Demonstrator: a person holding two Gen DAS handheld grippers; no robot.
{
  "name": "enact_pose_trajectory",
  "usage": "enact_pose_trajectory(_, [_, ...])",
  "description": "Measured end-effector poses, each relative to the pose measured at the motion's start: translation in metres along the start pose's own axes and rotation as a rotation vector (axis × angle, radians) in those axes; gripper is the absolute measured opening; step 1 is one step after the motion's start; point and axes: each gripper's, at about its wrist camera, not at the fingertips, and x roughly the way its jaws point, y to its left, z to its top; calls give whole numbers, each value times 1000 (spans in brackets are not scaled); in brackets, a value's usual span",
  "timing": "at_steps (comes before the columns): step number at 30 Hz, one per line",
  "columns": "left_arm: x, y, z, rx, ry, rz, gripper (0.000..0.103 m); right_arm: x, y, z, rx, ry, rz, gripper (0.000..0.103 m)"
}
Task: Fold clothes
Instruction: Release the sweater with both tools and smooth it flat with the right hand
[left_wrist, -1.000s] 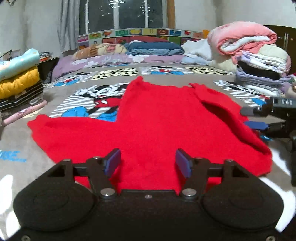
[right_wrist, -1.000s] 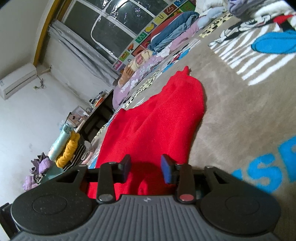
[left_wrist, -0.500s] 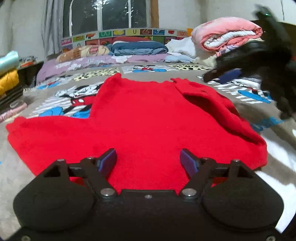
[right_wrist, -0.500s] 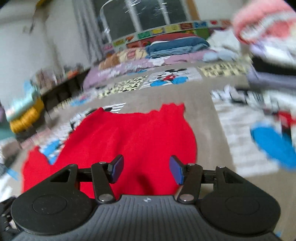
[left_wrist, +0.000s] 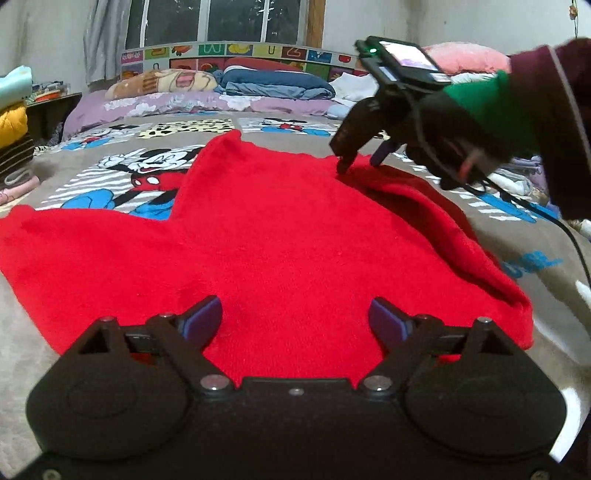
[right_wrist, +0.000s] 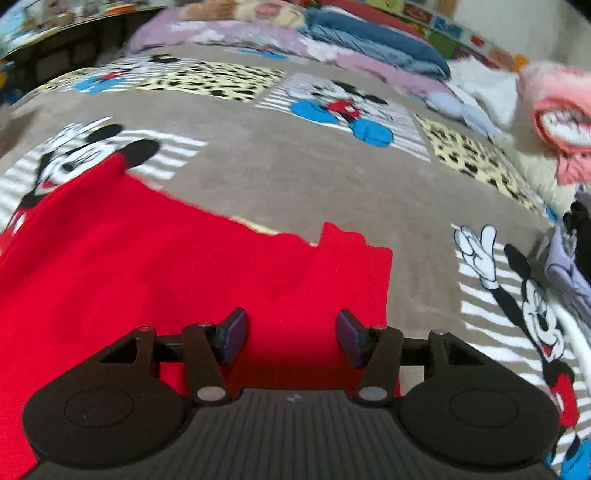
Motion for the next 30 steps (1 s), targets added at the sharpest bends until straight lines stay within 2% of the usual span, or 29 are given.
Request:
enact_pose_trajectory(2, [0,0,0,-3,2,-4,88,10,3,7,1,18,-15,53])
enact_pose_trajectory(3, [-1,0,0,-5,3,-6,88,12,6,10,-11,19,-30,47])
enact_pose_trajectory(4, [-1,0,0,-6,4,-8,89,14,7,13,-25,16,-41,36])
enact_pose_trajectory(5, [-1,0,0,-6,5,-9,89,15,8,16,-40,16,-45,30])
enact_pose_trajectory(7, [0,0,1,-7,8,-12,89,13,5,20,-42,7,-42,10])
enact_pose_trajectory(11, [1,0,1,-5,12,-16,91,-2,-17,21,41,-36,-15,2])
enact_pose_trajectory(16, [0,-3,3,4,18,1,92,-34,-66,8,234,-123,38,2])
enact_pose_trajectory(19, [1,-3,3,5,18,2,92,-38,-80,3,277,-100,40,3])
enact_pose_trajectory(21, [1,-3,2,5,18,0,92,-33,-77,4,285,-70,56,12])
enact_pose_trajectory(22, [1,-3,2,5,17,-1,92,-28,-73,6,286,-50,78,29])
enact_pose_trajectory(24, [2,-2,2,5,17,-3,93,-20,-58,11,269,-28,105,47])
enact_pose_trajectory(27, [2,-2,2,4,16,-5,94,-9,-33,19,220,0,107,47])
enact_pose_trajectory(30, [2,-2,2,4,17,-9,94,5,-14,26,161,47,63,48])
